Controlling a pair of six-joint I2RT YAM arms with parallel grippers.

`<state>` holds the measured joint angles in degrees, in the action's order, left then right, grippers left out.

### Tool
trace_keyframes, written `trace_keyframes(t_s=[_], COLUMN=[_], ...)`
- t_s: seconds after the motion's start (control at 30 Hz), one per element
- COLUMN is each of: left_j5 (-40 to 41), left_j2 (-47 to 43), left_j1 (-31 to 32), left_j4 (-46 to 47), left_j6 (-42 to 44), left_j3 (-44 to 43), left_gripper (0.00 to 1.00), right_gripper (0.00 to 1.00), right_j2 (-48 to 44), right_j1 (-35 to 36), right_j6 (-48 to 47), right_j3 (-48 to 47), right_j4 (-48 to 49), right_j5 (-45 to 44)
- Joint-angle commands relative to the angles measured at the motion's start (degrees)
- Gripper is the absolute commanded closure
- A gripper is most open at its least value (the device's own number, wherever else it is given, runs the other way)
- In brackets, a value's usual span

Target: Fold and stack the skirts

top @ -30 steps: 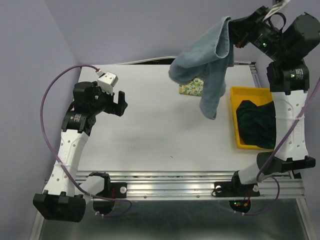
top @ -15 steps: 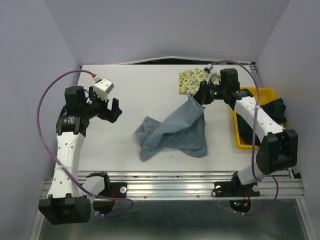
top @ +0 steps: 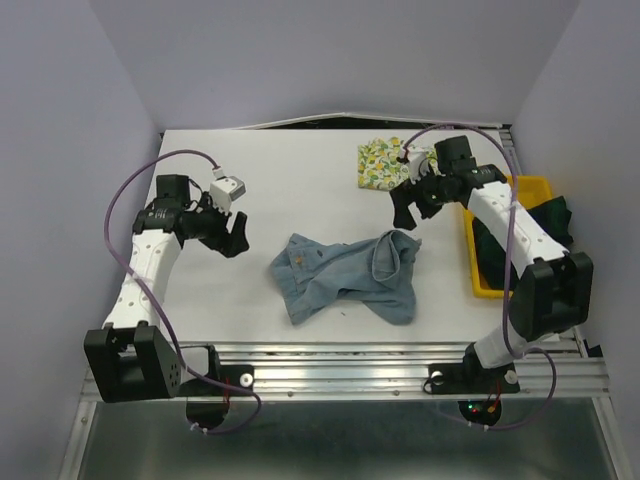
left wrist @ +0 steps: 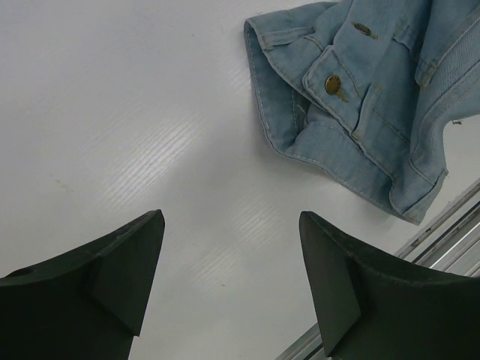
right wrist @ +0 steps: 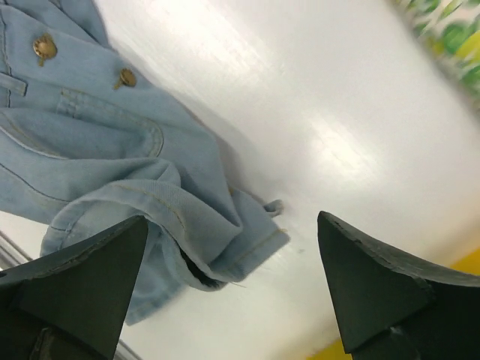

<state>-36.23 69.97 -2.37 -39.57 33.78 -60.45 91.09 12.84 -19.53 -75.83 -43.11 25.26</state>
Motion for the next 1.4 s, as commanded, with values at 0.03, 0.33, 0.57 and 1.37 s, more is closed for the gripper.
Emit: trace_keyframes(t_s=[0.03,0.33,0.57,1.37], left_j5=[-3.67,-8.77,-11.67,-7.89], left_j2=[4.89,14.13,18.44,15.02], left_j1=[-0.44,-2.72,-4.66,-5.36], left_j4=[2.57,3.01,4.85,10.30], left_j6=[-3.10,-9.95,-15.14,0.66], left_j3=[-0.55,-2.40,-0.03,0.76], left_gripper=[0.16,0.17,0.23,0.19], right_gripper=[0.00,0.10,0.11,0.99], right_j2=[-6.71,-6.39,6.44,1.47], right_j1=[7.26,44.42,52.19,52.20], right_j6=[-14.74,-19.84,-25.81,-20.11], right_j3=[-11.35,0.87,-1.16,-15.57], right_j4=[-12.08,2.67,12.51,12.61], right_j5=[-5.03,-21.47,-23.67,-35.97])
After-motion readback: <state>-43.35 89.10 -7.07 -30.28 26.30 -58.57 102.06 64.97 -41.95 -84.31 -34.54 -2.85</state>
